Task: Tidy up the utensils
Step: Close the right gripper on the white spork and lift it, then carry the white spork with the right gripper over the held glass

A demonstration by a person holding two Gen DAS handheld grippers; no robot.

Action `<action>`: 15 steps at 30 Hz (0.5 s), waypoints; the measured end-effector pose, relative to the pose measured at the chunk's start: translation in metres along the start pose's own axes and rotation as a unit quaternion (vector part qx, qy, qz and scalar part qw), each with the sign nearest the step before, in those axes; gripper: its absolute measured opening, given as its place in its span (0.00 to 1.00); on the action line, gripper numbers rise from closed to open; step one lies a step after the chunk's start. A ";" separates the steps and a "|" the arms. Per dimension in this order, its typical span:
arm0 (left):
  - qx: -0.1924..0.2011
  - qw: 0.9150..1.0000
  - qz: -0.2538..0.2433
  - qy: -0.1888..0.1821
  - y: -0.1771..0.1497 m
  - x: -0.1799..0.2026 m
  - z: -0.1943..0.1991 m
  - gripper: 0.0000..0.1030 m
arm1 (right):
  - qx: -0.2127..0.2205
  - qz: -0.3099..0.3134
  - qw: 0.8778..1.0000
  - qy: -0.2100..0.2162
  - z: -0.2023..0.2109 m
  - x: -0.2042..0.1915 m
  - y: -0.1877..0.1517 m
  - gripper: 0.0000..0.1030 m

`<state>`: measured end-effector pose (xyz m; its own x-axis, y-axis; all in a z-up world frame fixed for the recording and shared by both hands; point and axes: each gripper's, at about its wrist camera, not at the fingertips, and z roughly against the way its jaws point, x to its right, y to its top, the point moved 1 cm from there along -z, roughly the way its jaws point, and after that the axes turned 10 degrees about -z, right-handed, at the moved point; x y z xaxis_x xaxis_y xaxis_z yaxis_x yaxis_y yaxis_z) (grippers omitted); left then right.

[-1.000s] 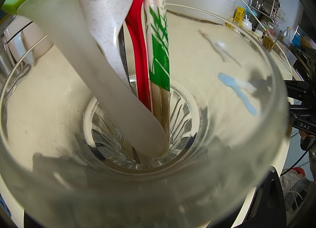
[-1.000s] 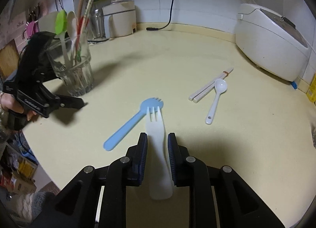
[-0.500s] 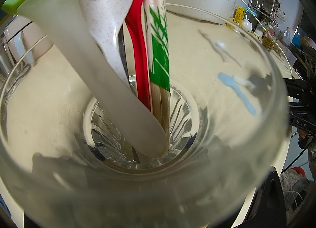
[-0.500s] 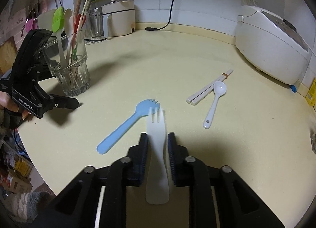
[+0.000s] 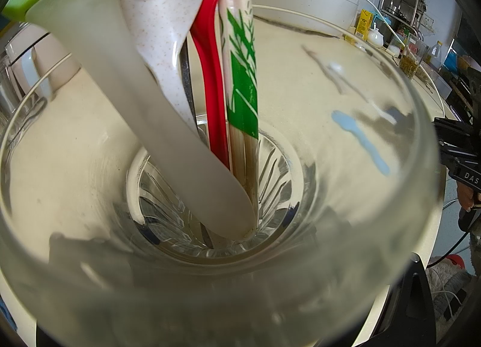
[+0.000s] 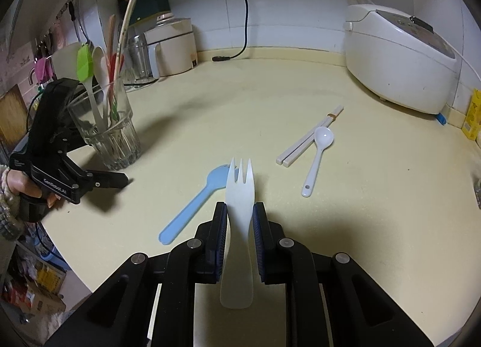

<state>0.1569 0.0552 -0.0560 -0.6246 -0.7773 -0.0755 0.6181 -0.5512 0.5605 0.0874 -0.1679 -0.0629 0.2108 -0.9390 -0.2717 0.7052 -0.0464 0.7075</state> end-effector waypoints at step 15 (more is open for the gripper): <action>0.000 1.000 0.000 -0.001 0.000 0.000 0.000 0.99 | -0.001 0.002 1.000 0.006 0.005 -0.002 0.001 0.17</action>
<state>0.1573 0.0554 -0.0558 -0.6250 -0.7770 -0.0745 0.6182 -0.5511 0.5604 0.0843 -0.1676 -0.0585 0.2218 -0.9349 -0.2770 0.7063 -0.0418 0.7066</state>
